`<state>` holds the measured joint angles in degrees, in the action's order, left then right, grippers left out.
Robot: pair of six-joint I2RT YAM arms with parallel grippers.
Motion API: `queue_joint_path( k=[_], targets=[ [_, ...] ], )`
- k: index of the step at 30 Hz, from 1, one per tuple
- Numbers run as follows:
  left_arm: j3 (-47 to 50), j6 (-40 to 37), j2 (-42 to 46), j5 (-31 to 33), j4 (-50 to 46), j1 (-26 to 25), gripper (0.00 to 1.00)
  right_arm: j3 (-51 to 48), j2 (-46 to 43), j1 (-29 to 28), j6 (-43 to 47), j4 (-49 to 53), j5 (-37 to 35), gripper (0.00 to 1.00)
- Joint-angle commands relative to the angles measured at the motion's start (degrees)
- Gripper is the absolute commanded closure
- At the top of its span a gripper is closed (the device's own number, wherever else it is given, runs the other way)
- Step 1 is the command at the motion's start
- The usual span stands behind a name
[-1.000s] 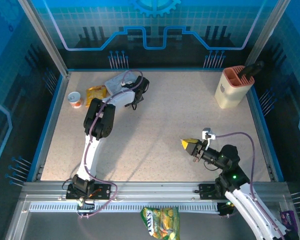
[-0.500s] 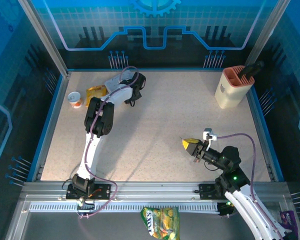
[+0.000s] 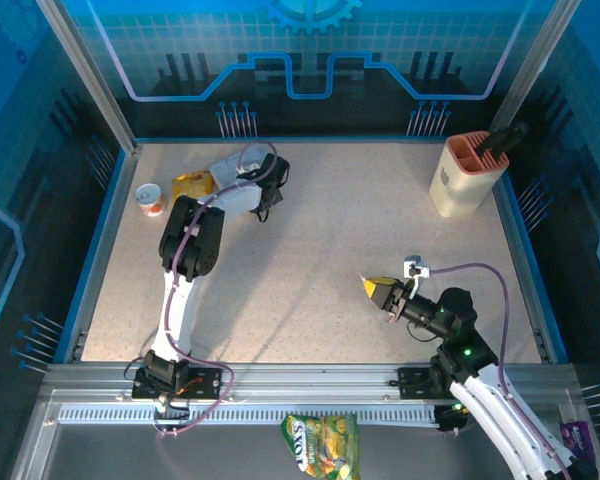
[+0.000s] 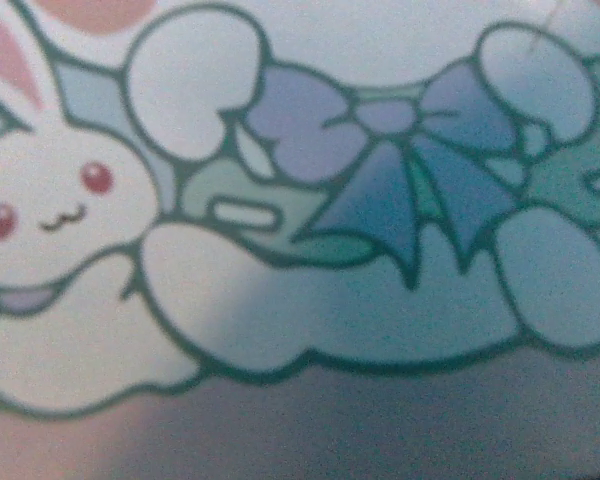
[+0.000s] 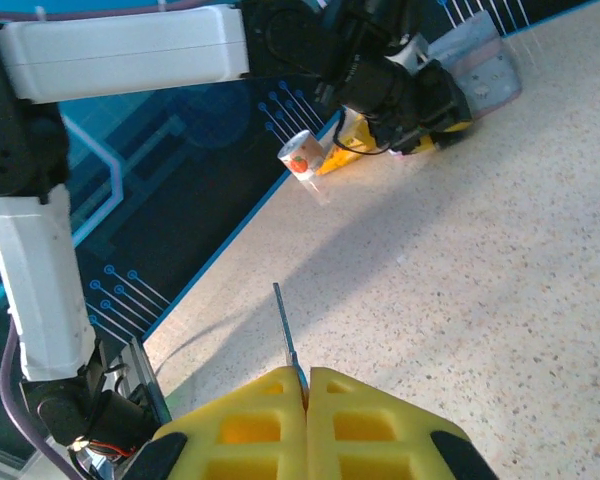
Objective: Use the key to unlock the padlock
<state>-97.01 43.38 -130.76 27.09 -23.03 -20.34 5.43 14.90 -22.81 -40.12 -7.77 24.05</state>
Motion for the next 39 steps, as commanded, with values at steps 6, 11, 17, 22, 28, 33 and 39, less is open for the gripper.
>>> queue_joint_path(
  k=[6,11,17,22,28,33,39],
  targets=[
    [13.85,-1.08,11.26,-3.29,3.07,-5.94,0.83,0.82,3.66,0.78,-2.55,1.72,-0.57,1.00],
    [22.72,-0.51,17.47,-5.14,5.75,-9.33,0.83,1.18,4.18,0.78,-2.59,3.75,-0.86,1.00],
    [31.83,0.70,25.19,-4.42,5.61,-13.96,0.83,0.54,6.15,0.75,-3.98,5.24,-3.98,1.00],
    [38.91,2.92,30.37,-2.59,4.84,-18.90,0.82,0.81,10.23,0.82,-4.76,4.09,-0.72,1.00],
    [45.50,7.28,34.25,-1.60,4.07,-24.49,0.82,-0.30,10.69,0.68,-6.58,4.48,-2.25,1.00],
    [45.60,10.55,34.04,-1.76,4.42,-29.59,0.80,-1.05,11.01,0.66,-8.43,3.49,-4.05,1.00],
    [44.02,10.02,33.11,-4.20,6.97,-32.62,0.68,-0.14,12.18,0.69,-8.99,3.96,-4.71,1.00]
  ],
)
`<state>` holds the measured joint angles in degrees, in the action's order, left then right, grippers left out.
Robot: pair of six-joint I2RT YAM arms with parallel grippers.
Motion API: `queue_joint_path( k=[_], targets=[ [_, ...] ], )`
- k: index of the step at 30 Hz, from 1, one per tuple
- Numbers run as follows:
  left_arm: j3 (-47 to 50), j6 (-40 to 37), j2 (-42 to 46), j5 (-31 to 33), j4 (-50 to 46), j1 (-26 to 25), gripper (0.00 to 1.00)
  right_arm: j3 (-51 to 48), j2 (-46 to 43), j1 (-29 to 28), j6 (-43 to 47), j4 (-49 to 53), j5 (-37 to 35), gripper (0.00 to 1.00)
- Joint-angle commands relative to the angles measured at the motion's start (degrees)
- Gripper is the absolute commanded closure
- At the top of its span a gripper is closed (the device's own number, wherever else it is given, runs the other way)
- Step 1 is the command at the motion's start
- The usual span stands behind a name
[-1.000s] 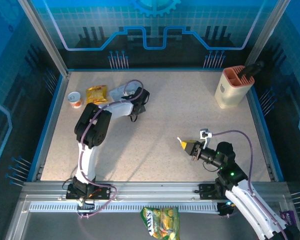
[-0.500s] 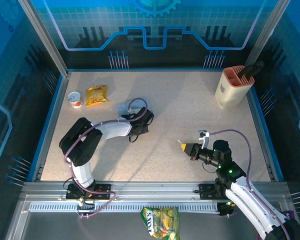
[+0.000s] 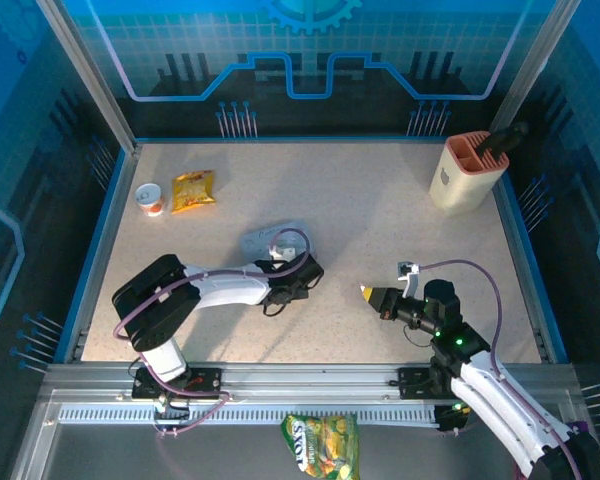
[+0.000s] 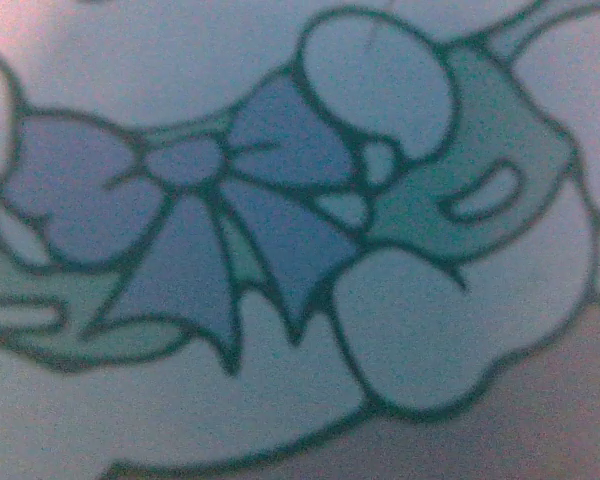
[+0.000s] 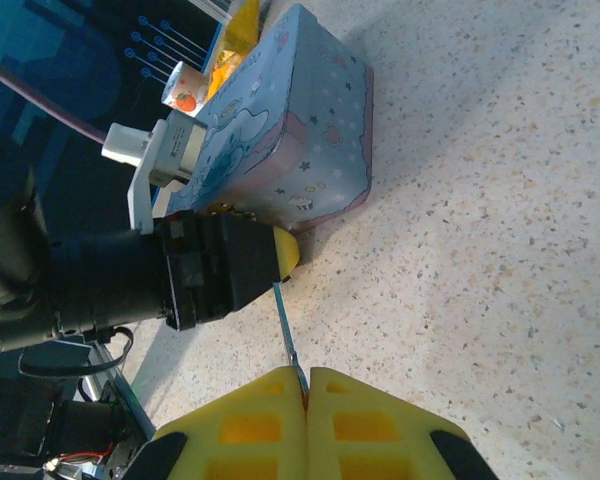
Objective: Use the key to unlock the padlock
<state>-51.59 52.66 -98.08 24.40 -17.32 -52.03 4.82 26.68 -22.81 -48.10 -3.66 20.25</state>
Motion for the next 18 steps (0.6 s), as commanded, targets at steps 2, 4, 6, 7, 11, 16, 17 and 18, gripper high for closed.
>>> queue_joint_path(
  k=[2,4,6,7,11,16,17,18],
  targets=[
    [-2.43,0.17,0.29,-1.90,0.46,-1.60,0.63,0.78,0.90,0.69,-1.06,0.16,-1.01,1.00],
    [-2.01,-0.43,1.51,-2.15,1.13,-2.32,0.58,1.07,1.40,0.67,-1.19,0.32,-1.02,1.00],
    [-0.25,-1.21,4.10,-2.39,2.61,-3.00,0.54,1.22,1.87,0.67,-1.21,0.24,-1.08,1.00],
    [0.69,-1.60,5.54,-2.47,3.39,-3.30,0.52,1.22,2.02,0.71,-1.17,0.14,-1.09,1.00],
    [9.30,-3.74,13.53,-3.53,12.44,-4.19,0.49,1.59,3.00,0.68,-0.89,-0.29,-0.97,1.00],
    [24.34,-5.16,23.90,-2.91,28.50,-4.54,0.48,1.95,4.26,0.26,-0.97,-1.06,-0.34,1.00],
    [26.59,-5.41,25.50,-3.12,31.25,-4.59,0.48,1.85,4.39,0.16,-1.12,-1.39,-0.46,1.00],
    [28.69,-5.62,26.84,-3.30,34.60,-4.57,0.48,1.78,4.52,-0.08,-1.29,-1.61,-0.69,1.00]
  ],
)
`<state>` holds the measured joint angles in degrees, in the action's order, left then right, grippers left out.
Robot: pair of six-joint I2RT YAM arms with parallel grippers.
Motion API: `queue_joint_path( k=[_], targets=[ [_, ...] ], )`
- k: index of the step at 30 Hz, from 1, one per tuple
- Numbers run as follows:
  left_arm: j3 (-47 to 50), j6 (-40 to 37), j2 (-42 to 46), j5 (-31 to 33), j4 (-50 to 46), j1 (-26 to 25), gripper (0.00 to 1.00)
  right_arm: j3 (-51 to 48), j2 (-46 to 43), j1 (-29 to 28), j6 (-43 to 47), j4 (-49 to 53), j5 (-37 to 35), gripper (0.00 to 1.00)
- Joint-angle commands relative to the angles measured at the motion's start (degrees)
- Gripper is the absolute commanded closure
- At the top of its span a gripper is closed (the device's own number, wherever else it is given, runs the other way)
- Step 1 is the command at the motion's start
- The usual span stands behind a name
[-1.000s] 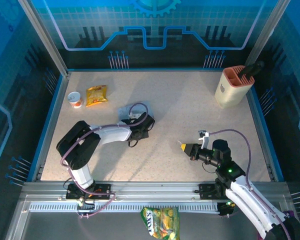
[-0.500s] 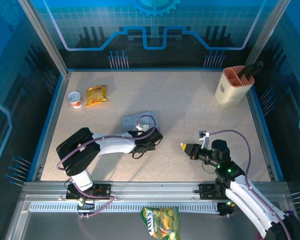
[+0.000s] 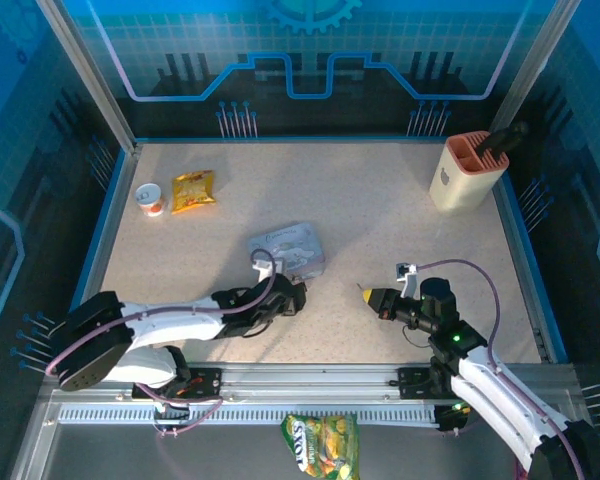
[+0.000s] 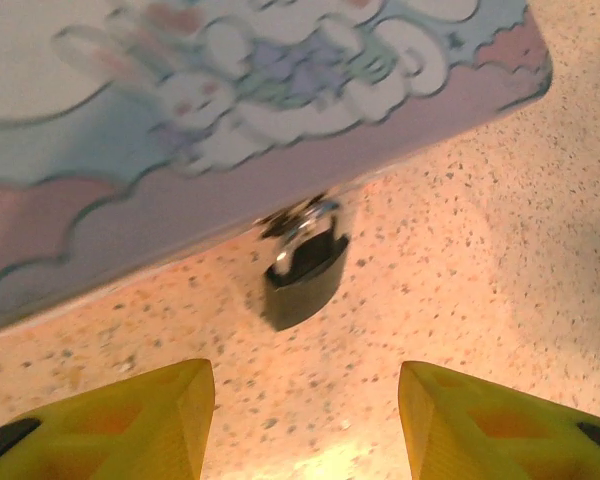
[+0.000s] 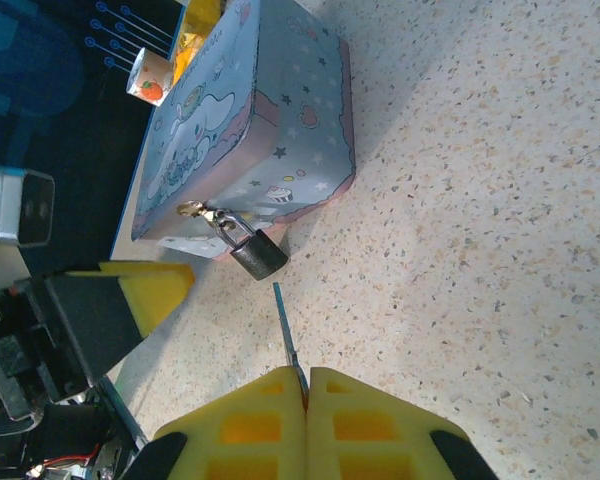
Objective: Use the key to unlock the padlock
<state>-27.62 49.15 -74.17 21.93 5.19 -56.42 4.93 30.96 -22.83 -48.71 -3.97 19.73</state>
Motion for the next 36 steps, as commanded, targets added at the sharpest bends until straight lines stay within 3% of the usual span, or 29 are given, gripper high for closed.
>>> queue_joint_path(
  k=[1,5,12,20,28,36],
  targets=[
    [6.45,-2.34,3.78,-1.03,15.10,-0.22,0.48,1.58,0.40,-0.26,-0.91,-1.58,-0.32,1.00],
    [11.21,-5.87,3.52,-2.95,27.41,-0.27,0.49,1.31,1.08,-1.67,-1.84,-3.78,-1.04,1.00],
    [15.40,-13.73,-9.26,-6.36,52.10,0.48,0.50,2.09,1.64,-6.39,-1.92,-4.62,-4.65,1.00],
    [15.83,-9.05,-20.90,-5.72,61.92,2.90,0.52,2.56,1.21,-9.67,-2.27,-3.57,-7.05,1.00],
    [15.06,-5.42,-22.16,-2.51,56.62,3.23,0.48,2.79,-0.10,-10.54,-2.36,-2.11,-8.04,1.00],
    [8.39,-6.25,-11.19,3.08,29.17,2.79,0.49,2.37,-0.81,-10.81,-2.62,-1.90,-8.70,1.00]
  ],
)
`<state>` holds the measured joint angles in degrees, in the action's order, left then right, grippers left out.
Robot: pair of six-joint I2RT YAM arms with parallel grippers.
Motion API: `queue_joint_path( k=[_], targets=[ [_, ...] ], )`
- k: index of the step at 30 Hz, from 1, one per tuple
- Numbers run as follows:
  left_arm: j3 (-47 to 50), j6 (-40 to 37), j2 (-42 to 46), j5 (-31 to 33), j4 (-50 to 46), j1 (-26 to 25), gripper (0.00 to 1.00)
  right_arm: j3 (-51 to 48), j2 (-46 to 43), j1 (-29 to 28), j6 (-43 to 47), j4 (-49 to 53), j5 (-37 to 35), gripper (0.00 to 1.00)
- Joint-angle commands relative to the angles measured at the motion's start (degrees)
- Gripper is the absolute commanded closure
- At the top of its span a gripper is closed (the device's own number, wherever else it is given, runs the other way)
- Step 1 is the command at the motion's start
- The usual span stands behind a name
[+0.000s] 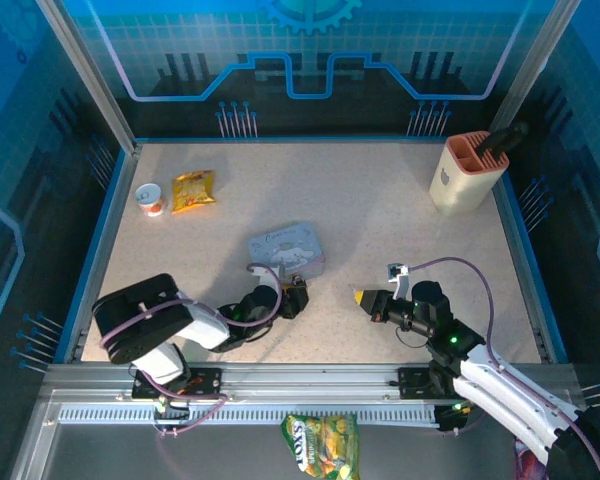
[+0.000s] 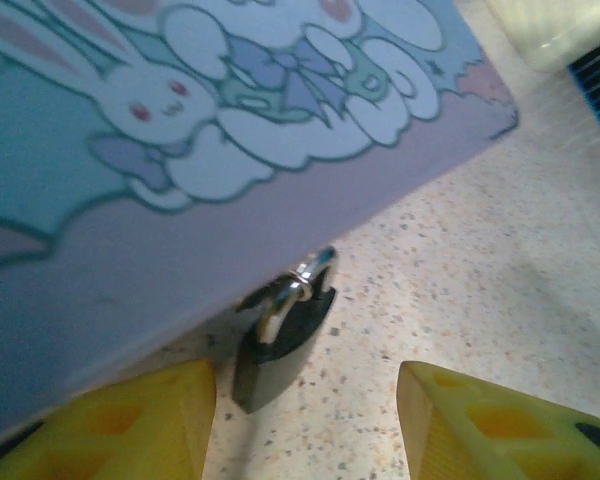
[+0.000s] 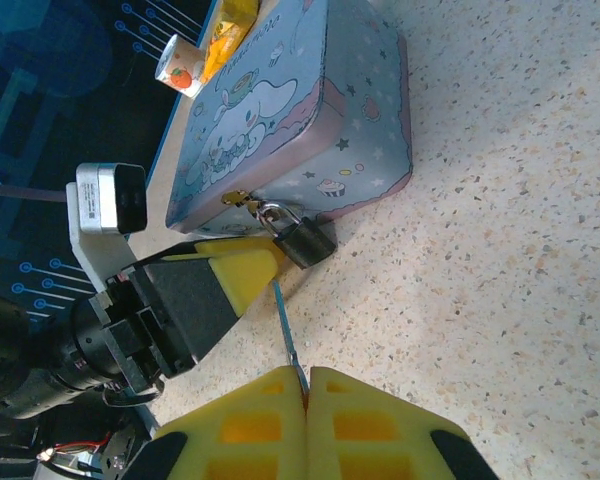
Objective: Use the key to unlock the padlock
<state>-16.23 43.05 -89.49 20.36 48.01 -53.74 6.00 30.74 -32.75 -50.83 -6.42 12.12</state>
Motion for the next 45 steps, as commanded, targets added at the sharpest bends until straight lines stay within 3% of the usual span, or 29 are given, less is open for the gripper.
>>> queue_joint_path(
  k=[1,14,25,45],
  targets=[
    [-3.66,-0.16,5.39,5.25,-16.66,0.04,0.48,1.34,-0.60,-0.86,-0.59,0.48,-1.11,1.00],
    [-7.23,0.11,1.32,2.87,-16.81,0.15,0.46,0.98,-2.13,-1.52,-0.69,0.69,-1.54,1.00],
    [-11.54,-0.25,-4.07,2.28,-16.30,1.74,0.50,1.38,-3.63,-1.61,-1.51,0.68,-0.63,1.00],
    [-8.07,6.13,-4.23,-2.57,-7.94,2.85,0.82,0.77,0.57,-3.27,-6.41,-3.41,-0.49,1.00]
  ],
)
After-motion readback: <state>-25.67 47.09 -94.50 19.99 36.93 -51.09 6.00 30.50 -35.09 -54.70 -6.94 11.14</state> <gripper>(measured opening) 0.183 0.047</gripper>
